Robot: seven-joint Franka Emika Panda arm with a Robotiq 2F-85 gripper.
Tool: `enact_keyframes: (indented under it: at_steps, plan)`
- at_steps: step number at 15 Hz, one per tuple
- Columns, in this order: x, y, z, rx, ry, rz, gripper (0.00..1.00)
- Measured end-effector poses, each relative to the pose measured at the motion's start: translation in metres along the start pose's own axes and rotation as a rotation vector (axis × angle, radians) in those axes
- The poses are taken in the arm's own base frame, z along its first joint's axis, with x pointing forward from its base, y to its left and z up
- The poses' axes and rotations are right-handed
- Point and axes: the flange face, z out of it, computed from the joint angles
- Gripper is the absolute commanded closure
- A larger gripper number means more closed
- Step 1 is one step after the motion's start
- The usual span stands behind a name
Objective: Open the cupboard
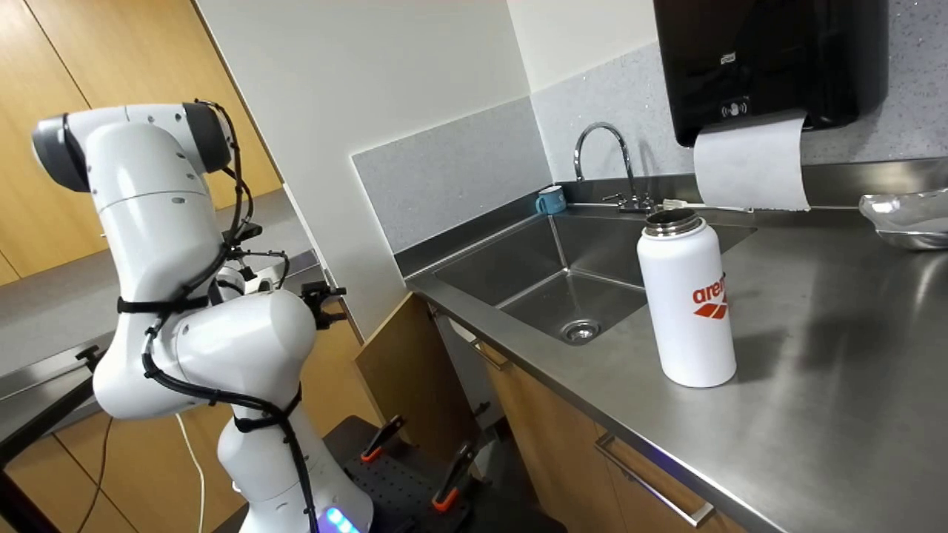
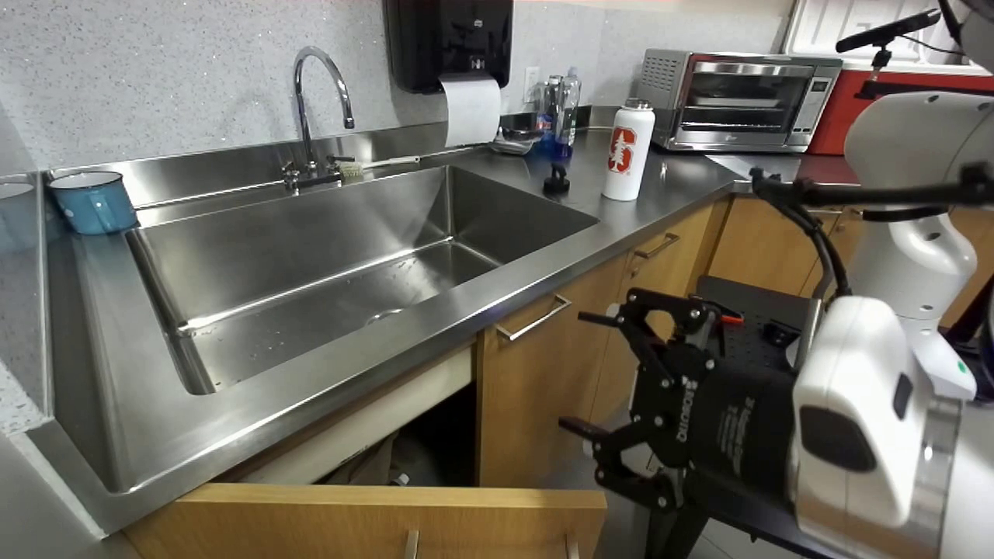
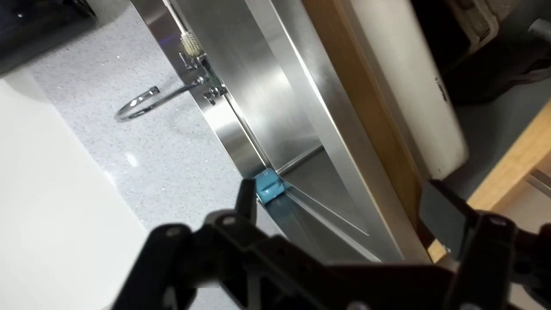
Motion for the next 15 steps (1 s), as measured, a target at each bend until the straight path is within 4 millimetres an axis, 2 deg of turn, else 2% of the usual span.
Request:
enact_keyframes:
  at_steps: [4,5,7,8,9,10,11,12,15]
  plan:
    - [-0.028,0.046,0.025,0.002,-0.051,0.047,0.65]
    - [-0.035,0.058,0.036,0.023,-0.060,0.059,0.48]
    - [-0.049,0.080,0.058,0.043,-0.085,0.066,0.63]
    - [-0.053,0.087,0.063,0.043,-0.090,0.070,0.64]
    - [-0.055,0.090,0.064,0.042,-0.089,0.073,0.64]
    - [-0.056,0.091,0.063,0.042,-0.086,0.073,0.89]
    - [-0.056,0.091,0.062,0.043,-0.083,0.072,0.91]
    - [-0.056,0.091,0.061,0.044,-0.082,0.071,0.99]
    - [-0.053,0.088,0.063,0.164,-0.053,0.103,1.00]
